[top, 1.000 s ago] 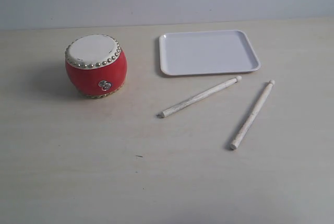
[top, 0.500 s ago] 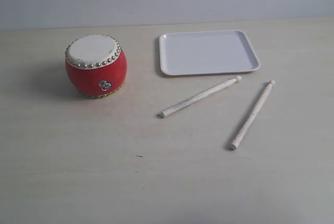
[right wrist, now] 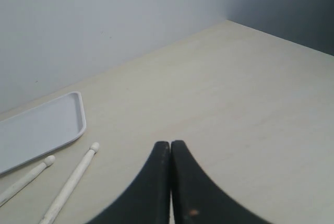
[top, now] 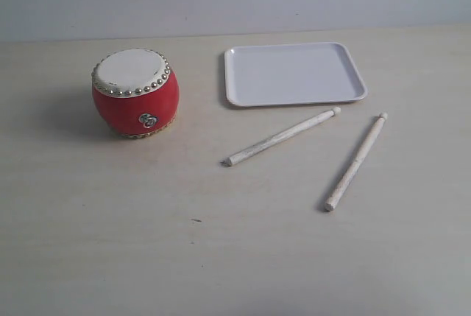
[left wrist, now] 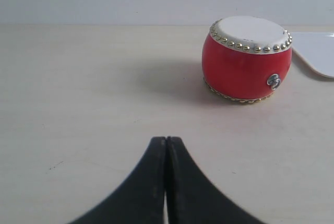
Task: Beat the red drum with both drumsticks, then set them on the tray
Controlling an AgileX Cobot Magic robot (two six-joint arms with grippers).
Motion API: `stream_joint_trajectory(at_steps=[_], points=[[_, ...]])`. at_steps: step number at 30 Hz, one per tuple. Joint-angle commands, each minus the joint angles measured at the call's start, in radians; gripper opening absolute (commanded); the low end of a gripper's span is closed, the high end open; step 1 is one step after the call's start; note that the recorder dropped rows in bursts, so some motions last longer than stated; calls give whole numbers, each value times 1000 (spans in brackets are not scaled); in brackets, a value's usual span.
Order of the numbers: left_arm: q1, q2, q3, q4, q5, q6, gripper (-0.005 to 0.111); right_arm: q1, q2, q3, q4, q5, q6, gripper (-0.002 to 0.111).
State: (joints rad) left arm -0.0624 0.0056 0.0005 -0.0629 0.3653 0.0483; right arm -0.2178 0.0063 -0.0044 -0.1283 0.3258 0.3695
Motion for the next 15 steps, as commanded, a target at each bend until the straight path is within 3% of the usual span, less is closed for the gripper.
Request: stream_joint_trajectory(at_steps=[1, 7, 15], points=[[5, -6, 0, 0, -25, -1, 0, -3, -6, 4, -7, -14, -1, 0], [5, -6, 0, 138, -38, 2, 0, -3, -6, 4, -7, -14, -1, 0], [5, -6, 0, 154, -38, 2, 0, -3, -6, 4, -7, -14, -1, 0]])
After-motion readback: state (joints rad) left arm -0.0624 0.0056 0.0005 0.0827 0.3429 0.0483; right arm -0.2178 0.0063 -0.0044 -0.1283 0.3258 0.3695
